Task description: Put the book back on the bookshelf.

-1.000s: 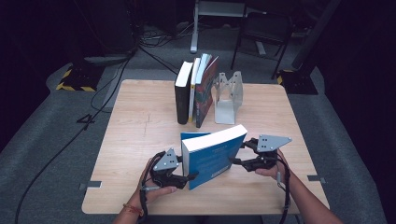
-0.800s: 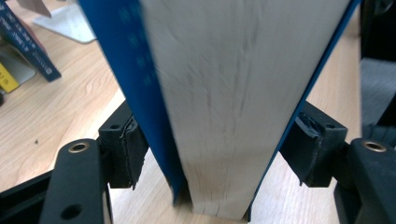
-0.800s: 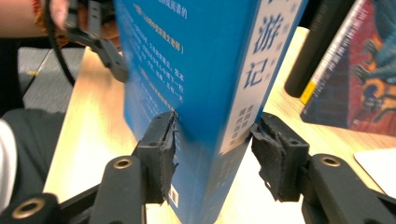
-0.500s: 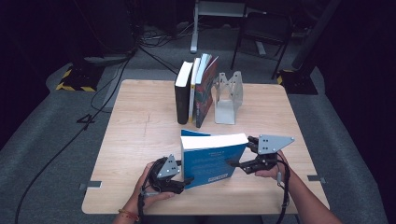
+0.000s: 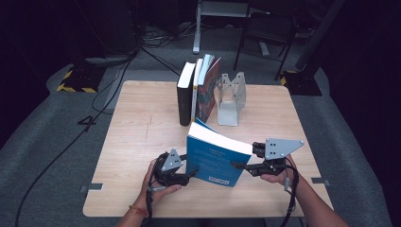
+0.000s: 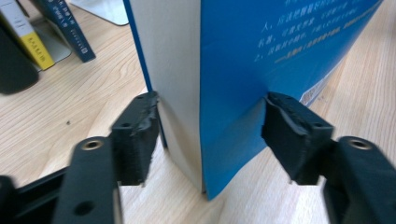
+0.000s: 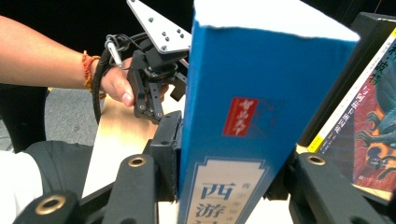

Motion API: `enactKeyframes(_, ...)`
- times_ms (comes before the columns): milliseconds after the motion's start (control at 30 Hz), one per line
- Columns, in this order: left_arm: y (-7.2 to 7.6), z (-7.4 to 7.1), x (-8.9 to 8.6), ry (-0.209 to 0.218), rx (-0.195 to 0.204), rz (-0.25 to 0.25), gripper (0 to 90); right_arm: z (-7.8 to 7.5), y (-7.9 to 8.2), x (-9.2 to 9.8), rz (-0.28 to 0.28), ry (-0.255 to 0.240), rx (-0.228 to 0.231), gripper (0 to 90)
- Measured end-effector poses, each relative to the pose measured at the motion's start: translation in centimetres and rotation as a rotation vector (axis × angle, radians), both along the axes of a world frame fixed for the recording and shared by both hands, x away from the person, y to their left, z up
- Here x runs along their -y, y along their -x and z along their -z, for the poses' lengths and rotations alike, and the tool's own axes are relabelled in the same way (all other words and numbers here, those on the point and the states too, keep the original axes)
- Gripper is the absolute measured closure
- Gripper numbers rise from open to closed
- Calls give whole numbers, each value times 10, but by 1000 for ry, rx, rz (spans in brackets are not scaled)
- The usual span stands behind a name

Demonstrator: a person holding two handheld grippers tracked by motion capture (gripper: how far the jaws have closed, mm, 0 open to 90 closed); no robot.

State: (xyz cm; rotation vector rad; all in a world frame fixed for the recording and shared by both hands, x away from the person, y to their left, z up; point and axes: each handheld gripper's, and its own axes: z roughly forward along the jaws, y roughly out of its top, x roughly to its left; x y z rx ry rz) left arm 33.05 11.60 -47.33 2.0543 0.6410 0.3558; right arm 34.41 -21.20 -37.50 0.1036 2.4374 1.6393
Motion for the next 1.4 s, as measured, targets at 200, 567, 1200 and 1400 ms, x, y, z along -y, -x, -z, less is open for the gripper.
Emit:
enactKeyframes(200,2,-1,3,-12,18,-20,336,-23,2,-9,45,-18,-45,534)
enactKeyframes(567,1,1,12,10,59,-73,335,-38,3,-23,107,100,-89,496)
enactKeyframes(1200,20,5,-52,-85,-131,-121,248,-44,2,-32,198,180,-135,605)
enactKeyframes(1400,30,14,-80,-113,-154,-173,217,-46,-1,-33,204,192,-156,607)
